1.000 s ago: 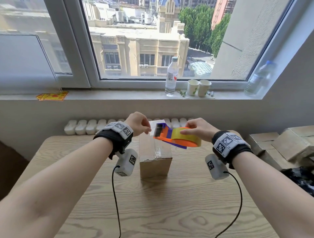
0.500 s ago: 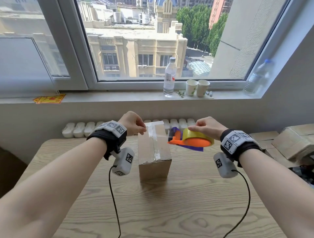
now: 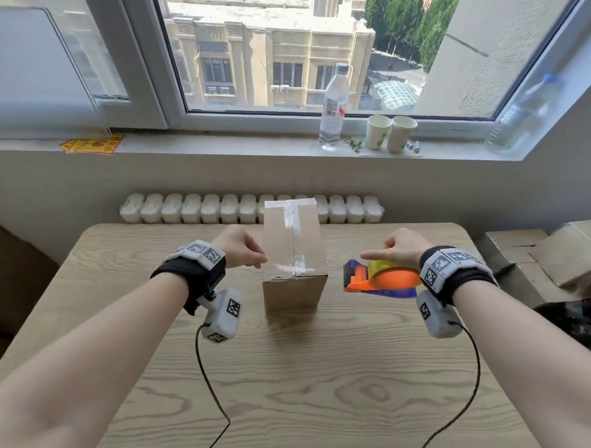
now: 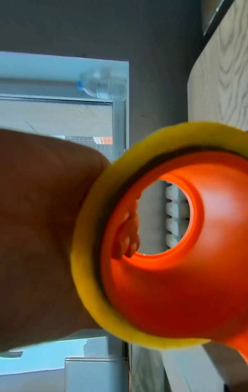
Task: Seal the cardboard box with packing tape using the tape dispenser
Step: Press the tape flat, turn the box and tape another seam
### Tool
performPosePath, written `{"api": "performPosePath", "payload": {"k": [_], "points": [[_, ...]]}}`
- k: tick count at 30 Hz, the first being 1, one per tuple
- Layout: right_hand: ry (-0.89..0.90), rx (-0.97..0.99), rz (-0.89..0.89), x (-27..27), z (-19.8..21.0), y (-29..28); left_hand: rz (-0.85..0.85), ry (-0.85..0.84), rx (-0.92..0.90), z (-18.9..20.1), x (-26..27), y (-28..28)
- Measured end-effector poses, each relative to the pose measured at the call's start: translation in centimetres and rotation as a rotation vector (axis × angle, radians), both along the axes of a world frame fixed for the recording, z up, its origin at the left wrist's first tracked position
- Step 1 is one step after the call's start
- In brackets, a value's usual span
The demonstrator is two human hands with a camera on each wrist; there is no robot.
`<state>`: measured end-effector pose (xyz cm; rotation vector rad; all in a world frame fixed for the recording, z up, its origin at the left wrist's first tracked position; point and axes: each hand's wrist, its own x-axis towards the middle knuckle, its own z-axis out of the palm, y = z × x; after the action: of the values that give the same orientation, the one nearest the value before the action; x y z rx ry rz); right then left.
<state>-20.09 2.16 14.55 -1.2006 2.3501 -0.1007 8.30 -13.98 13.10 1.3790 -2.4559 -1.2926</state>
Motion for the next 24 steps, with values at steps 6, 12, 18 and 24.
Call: {"api": "performPosePath", "payload": {"k": [6, 12, 18, 24], "points": [[0.008, 0.037, 0.027, 0.9, -3.1, -1.5, 0.195, 0.042, 0.098, -3.3, 1.3, 0.5], [0.039, 0.081, 0.098, 0.9, -4.6, -2.7, 0.233, 0.016, 0.109, -5.0, 1.3, 0.7], [0.030, 0.080, 0.092, 0.4, -5.7, -3.3, 0.233, 0.003, 0.098, -5.7, 1.0, 0.6], [0.035, 0.077, 0.107, 0.0, -7.0, -3.6, 0.220, 0.011, 0.087, -6.4, 1.1, 0.6]]}}
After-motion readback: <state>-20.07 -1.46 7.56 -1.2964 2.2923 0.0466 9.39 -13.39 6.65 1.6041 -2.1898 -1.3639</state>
